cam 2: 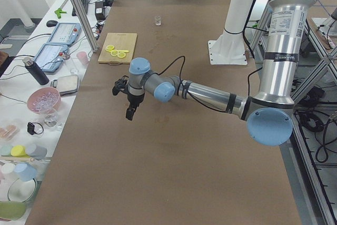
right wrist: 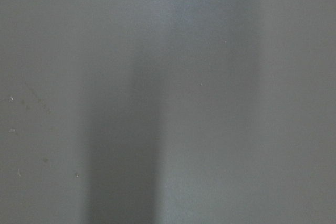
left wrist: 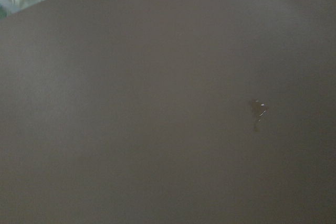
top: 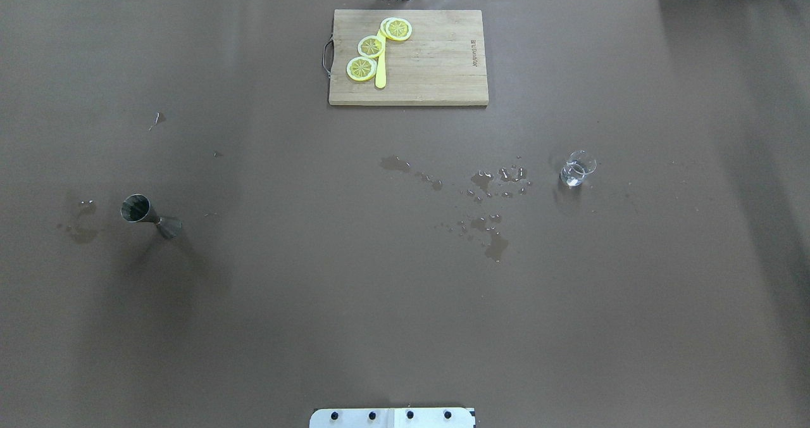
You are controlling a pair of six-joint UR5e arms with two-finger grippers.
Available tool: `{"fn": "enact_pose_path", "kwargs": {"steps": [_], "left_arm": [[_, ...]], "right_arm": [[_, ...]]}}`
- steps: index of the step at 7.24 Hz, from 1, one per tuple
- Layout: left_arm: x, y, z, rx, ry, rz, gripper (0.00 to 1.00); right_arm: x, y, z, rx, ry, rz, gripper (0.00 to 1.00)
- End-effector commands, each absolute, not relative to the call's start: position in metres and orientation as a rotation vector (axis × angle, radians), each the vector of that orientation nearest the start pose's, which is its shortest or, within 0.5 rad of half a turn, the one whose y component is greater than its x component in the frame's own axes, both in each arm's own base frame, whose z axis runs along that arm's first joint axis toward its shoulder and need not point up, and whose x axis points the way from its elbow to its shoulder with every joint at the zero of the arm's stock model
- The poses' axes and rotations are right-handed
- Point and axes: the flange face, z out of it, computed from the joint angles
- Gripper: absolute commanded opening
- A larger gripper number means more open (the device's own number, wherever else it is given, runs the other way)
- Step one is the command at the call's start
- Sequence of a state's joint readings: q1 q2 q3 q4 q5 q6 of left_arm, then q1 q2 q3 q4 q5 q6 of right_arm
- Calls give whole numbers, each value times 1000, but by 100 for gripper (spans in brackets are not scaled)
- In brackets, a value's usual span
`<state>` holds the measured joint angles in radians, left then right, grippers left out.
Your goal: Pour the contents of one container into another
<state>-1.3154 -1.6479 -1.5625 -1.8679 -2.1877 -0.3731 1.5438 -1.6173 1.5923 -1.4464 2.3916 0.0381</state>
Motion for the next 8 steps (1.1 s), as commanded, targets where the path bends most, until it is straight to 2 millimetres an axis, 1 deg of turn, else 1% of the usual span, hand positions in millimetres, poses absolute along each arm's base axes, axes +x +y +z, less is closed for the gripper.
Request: {"fn": "enact_pose_path", "kwargs": {"steps": [1, 2, 3, 4, 5, 6, 7, 8], "left_arm": [[6, -523, 654, 24, 799, -144, 99], [-16, -515, 668, 8, 794, -195, 99], [-35, -507, 676, 7, 796, -235, 99], [-56, -505, 656, 12, 881, -273, 99], [-56, -509, 625, -14, 907, -281, 99], [-56, -506, 608, 1, 891, -277, 99], [-59, -505, 608, 19, 861, -271, 99], [-59, -505, 607, 24, 849, -270, 99]], "right_arm": [[61, -472, 645, -14, -825, 40, 100], [64, -470, 647, -22, -784, 45, 100], [65, -471, 648, -20, -750, 41, 100], [66, -474, 647, -9, -735, 29, 100], [66, -474, 647, 8, -733, 3, 100], [66, -470, 654, 26, -734, -77, 100], [66, -468, 662, 32, -738, -127, 100], [65, -468, 662, 31, -739, -121, 100]]}}
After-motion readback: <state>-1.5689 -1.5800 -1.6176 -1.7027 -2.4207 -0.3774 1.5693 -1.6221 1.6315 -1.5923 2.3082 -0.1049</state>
